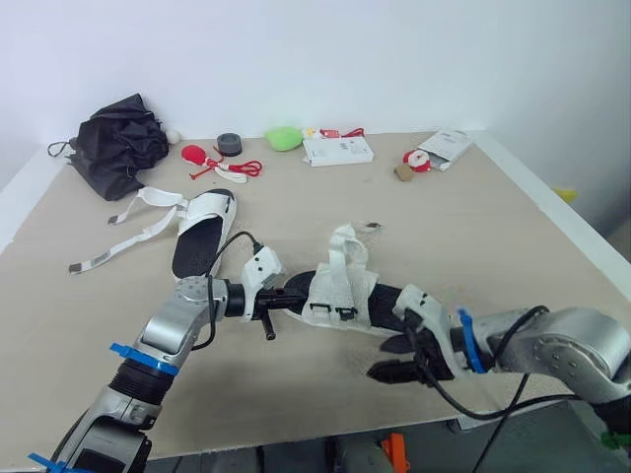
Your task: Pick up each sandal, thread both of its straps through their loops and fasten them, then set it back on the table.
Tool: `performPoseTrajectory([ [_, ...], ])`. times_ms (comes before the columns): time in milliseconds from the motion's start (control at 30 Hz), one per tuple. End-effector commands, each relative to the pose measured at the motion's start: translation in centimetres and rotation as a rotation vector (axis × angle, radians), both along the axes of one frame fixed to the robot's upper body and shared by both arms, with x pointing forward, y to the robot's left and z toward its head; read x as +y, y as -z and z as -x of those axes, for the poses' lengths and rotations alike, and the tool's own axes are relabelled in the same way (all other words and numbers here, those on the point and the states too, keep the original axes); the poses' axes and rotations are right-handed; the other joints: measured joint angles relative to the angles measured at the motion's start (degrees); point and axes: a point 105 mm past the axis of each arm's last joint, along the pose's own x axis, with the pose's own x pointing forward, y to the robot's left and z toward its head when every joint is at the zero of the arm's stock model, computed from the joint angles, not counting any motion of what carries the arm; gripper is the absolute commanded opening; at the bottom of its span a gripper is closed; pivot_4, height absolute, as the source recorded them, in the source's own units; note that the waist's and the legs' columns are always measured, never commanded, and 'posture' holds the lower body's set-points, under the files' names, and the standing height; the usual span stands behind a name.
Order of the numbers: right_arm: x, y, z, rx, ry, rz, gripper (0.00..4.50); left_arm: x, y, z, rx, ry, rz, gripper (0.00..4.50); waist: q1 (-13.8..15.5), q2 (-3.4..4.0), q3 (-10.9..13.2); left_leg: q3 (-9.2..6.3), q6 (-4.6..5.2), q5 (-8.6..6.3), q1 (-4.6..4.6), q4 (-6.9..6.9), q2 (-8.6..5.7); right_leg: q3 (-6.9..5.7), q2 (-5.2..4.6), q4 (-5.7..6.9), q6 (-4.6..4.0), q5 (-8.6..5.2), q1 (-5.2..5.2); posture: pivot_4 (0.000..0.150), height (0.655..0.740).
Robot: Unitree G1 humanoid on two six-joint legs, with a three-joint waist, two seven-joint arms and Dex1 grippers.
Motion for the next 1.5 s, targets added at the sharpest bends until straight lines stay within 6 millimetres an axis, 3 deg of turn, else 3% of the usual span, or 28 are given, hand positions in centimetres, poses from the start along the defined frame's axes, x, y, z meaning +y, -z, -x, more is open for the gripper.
performPoseTrajectory([
  [33,-3.7,0.8,-1.9,-0.026,0.123,0.139,3.42,0.2,0.1,0.1,0.003,-0.010,-0.007,0.00,0.02,-0.02,0.02,0.31,0.01,0.01,-0.05,0.00,0.00,-0.20,-0.31,0.00,0.00,0.00,-0.03,0.150,0.7400],
  [133,-3.8,0.7,-2.4,-0.028,0.128,0.124,3.42,0.1,0.2,0.1,0.004,-0.012,-0.007,0.00,0.09,-0.05,0.02,0.93,0.30,0.20,-0.29,0.06,0.01,-0.83,-1.08,-0.01,0.10,0.08,-0.21,0.150,0.7400],
  [233,-2.3,-0.4,-0.7,0.020,0.028,0.004,3.42,0.1,0.4,0.2,0.006,-0.012,-0.010,0.00,0.25,-0.12,0.04,1.19,0.39,0.27,-0.31,0.13,0.00,-1.19,-1.42,-0.01,0.32,0.28,-0.22,0.150,0.7400],
  [300,-1.4,-1.9,-0.2,0.021,-0.012,-0.107,3.42,0.1,0.4,0.2,0.005,-0.013,-0.011,0.00,0.32,-0.15,0.06,1.40,0.40,0.29,-0.37,0.18,-0.04,-1.25,-1.44,-0.02,0.97,0.74,-0.25,0.150,0.7400],
  [400,0.1,-5.8,0.5,0.001,-0.080,-0.337,3.42,0.1,0.5,0.2,0.004,-0.015,-0.012,0.00,0.34,-0.15,0.07,1.67,0.41,0.30,-0.44,0.28,-0.06,-1.21,-1.51,-0.02,1.19,1.48,-0.28,0.150,0.7400],
  [467,0.7,-6.8,0.7,0.002,-0.098,-0.394,3.42,0.1,0.5,0.2,0.004,-0.015,-0.013,0.00,0.51,0.01,0.10,1.68,0.49,0.36,-0.61,0.28,-0.06,-1.22,-1.47,-0.01,1.49,1.93,-0.38,0.150,0.7400],
  [567,1.8,-5.9,0.6,0.068,-0.051,-0.426,3.42,0.1,0.6,0.2,0.002,-0.015,-0.015,0.00,1.00,0.02,0.09,1.57,0.30,-0.02,-0.75,0.13,0.13,-1.25,-0.72,0.00,1.16,1.75,-0.45,0.150,0.7400],
  [733,3.1,-3.8,0.4,0.134,0.010,-0.397,3.42,-0.2,0.7,0.3,0.004,-0.010,-0.011,0.00,1.65,0.09,0.12,1.41,0.37,-0.22,-0.78,0.03,0.26,-1.37,-0.48,0.04,0.84,1.63,-0.49,0.150,0.7400],
  [933,3.3,-4.4,-0.4,0.120,0.043,-0.420,3.42,-0.2,0.7,0.2,0.003,-0.011,-0.011,0.00,1.63,0.07,0.14,1.43,0.37,-0.22,-0.79,0.08,0.27,-1.36,-0.48,0.04,1.07,1.44,-0.50,0.150,0.7400],
  [1100,3.6,-6.2,-0.5,0.114,0.027,-0.493,3.42,-0.2,0.9,0.3,0.005,-0.012,-0.016,0.00,1.64,0.09,0.15,1.42,0.35,-0.20,-0.77,0.12,0.27,-1.32,-0.44,0.08,0.92,1.43,-0.47,0.150,0.7400],
  [1500,4.0,-6.5,-1.7,0.119,0.089,-0.524,3.42,-0.1,1.0,0.3,0.004,-0.009,-0.022,0.00,1.60,0.10,0.15,1.41,0.36,-0.19,-0.72,0.18,0.31,-1.30,-0.39,0.13,0.94,1.51,-0.42,0.150,0.7400],
])
